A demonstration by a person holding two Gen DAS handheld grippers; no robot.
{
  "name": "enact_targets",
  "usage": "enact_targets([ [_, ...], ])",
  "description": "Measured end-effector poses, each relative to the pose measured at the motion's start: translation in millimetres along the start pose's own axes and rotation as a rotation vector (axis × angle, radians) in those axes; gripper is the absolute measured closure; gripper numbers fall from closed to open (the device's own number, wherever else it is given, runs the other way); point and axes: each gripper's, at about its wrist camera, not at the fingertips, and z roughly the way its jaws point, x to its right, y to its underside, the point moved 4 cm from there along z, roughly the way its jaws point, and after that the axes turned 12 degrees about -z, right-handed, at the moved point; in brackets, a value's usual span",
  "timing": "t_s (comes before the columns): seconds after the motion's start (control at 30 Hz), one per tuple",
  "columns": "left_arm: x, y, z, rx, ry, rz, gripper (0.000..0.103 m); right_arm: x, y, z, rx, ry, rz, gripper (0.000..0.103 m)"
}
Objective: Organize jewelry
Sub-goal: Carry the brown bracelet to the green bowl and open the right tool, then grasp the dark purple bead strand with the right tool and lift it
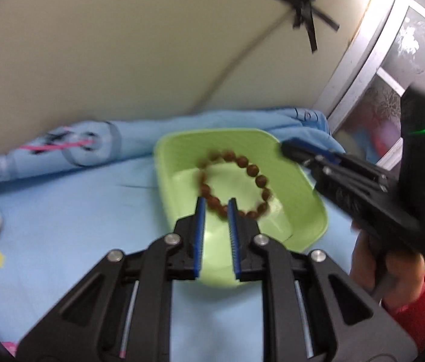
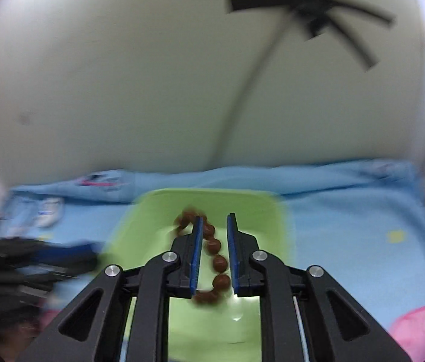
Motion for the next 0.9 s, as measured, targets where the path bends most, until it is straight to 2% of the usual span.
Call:
enact_targets([
  [0.03, -14, 3, -22, 0.027, -0.016, 0.013, 0.089, 4, 0, -4, 0.014, 0.047, 0.003, 0.103],
  [0.13, -52, 16, -71, 0.099, -0.126, 0.032, 0.088, -19, 6, -51, 0.165, -0.004, 0.03, 0.103],
  [0.17, -72, 26, -93, 0.126, -0.184, 0.025, 0.086, -7, 12, -69, 0.209, -0.022, 0.026, 0.103],
  [0.2, -88, 34, -107, 0.143, -0.224, 0.016, 0.082, -18, 16, -79, 0.241, -0.072, 0.014, 0.101],
  [0.23, -111, 47, -126, 0.158, -0.287, -0.007, 0.071, -39, 26, -90, 0.26, -0.177, -0.004, 0.089],
  [0.27, -127, 57, -137, 0.162, -0.332, -0.028, 0.064, -48, 29, -90, 0.243, -0.243, -0.014, 0.084],
  [0.37, -169, 95, -166, 0.156, -0.389, -0.095, 0.063, -101, 63, -82, 0.056, -0.462, -0.063, 0.084],
  [0.47, -192, 133, -180, 0.119, -0.363, -0.153, 0.063, -149, 95, -71, -0.072, -0.573, -0.116, 0.086],
  [0.57, -197, 162, -185, 0.092, -0.302, -0.197, 0.063, -186, 111, -71, -0.119, -0.619, -0.184, 0.094],
  [0.6, -198, 170, -186, 0.087, -0.277, -0.215, 0.063, -194, 107, -68, -0.128, -0.638, -0.191, 0.097],
  [0.73, -191, 182, -176, 0.07, -0.229, -0.245, 0.063, -224, 107, -58, -0.161, -0.67, -0.256, 0.101],
  [0.9, -173, 185, -173, 0.066, -0.198, -0.176, 0.063, -246, 110, -38, -0.235, -0.703, -0.271, 0.103],
])
